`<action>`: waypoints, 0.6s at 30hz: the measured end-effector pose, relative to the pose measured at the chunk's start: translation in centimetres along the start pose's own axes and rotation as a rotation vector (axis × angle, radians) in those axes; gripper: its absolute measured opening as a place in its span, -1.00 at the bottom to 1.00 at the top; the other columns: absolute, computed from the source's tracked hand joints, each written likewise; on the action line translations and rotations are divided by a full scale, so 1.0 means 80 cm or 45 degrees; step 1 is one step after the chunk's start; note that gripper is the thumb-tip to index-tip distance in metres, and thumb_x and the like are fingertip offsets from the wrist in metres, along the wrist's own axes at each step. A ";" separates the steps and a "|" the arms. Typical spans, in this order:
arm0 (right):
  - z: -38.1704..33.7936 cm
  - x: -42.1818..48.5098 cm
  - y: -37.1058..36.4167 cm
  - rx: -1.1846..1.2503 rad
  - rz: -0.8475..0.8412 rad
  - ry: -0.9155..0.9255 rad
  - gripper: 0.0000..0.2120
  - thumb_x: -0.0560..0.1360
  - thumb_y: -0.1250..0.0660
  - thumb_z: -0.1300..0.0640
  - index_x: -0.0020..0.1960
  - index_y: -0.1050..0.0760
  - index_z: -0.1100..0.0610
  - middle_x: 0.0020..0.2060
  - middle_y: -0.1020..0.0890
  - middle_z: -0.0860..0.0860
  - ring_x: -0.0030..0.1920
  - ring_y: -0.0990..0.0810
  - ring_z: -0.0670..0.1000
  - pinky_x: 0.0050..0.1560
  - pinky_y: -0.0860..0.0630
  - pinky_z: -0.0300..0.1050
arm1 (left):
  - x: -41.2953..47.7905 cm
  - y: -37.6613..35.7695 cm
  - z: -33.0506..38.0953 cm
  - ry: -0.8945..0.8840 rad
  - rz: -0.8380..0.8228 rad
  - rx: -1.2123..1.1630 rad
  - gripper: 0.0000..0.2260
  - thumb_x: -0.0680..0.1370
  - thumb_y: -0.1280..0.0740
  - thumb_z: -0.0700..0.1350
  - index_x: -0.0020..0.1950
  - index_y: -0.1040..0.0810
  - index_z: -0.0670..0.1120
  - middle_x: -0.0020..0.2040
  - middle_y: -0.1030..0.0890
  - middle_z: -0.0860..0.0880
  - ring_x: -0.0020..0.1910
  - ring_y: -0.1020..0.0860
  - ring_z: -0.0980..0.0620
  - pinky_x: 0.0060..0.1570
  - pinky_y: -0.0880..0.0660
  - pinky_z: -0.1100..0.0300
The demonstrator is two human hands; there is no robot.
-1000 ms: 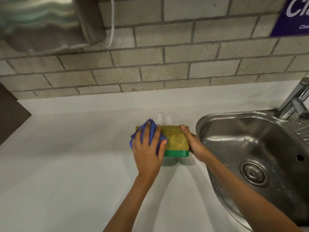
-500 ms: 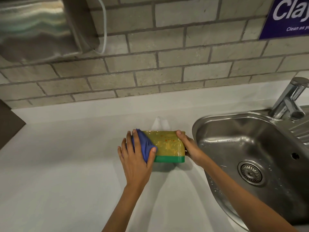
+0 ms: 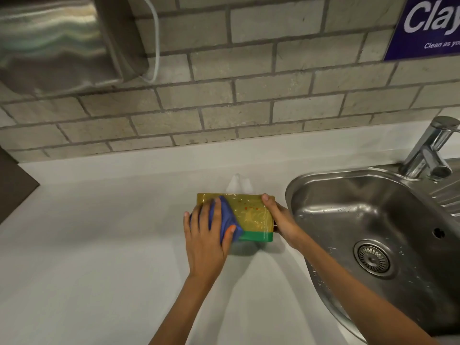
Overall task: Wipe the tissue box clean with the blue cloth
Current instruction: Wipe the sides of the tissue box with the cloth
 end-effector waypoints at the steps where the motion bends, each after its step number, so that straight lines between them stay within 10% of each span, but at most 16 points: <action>1: 0.001 0.000 0.000 0.003 0.009 -0.001 -0.42 0.45 -0.19 -0.21 0.31 -0.38 0.15 0.14 -0.60 0.17 0.08 -0.60 0.11 -0.02 -0.55 -0.12 | 0.008 0.006 -0.002 0.066 0.018 -0.054 -0.41 0.61 0.12 0.15 0.33 -0.46 -0.21 0.17 -0.59 -0.24 0.10 -0.57 -0.27 0.24 -0.39 -0.11; 12: -0.002 -0.003 0.001 -0.005 0.015 0.031 -0.45 0.46 -0.21 -0.20 0.28 -0.40 0.16 0.11 -0.61 0.17 0.06 -0.62 0.11 0.03 -0.57 -0.09 | -0.010 0.002 0.036 -0.074 0.021 -0.081 -0.44 0.63 0.10 0.11 0.30 -0.49 -0.23 0.16 -0.61 -0.22 0.13 -0.50 -0.18 0.11 -0.54 -0.08; 18: 0.000 -0.002 -0.001 0.027 0.034 0.027 -0.43 0.42 -0.25 -0.22 0.25 -0.42 0.15 0.11 -0.62 0.15 0.08 -0.62 0.10 0.07 -0.55 -0.05 | 0.023 0.015 0.016 0.244 0.080 -0.233 -0.50 0.59 -0.04 0.07 0.34 -0.45 -0.22 0.24 -0.55 -0.23 0.09 -0.55 -0.26 0.12 -0.51 -0.08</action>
Point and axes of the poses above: each hand's wrist, its own x-axis towards the middle knuckle, its own y-axis out of the back of the hand, z = x × y, the point moved 10 cm from there along x, towards the middle knuckle
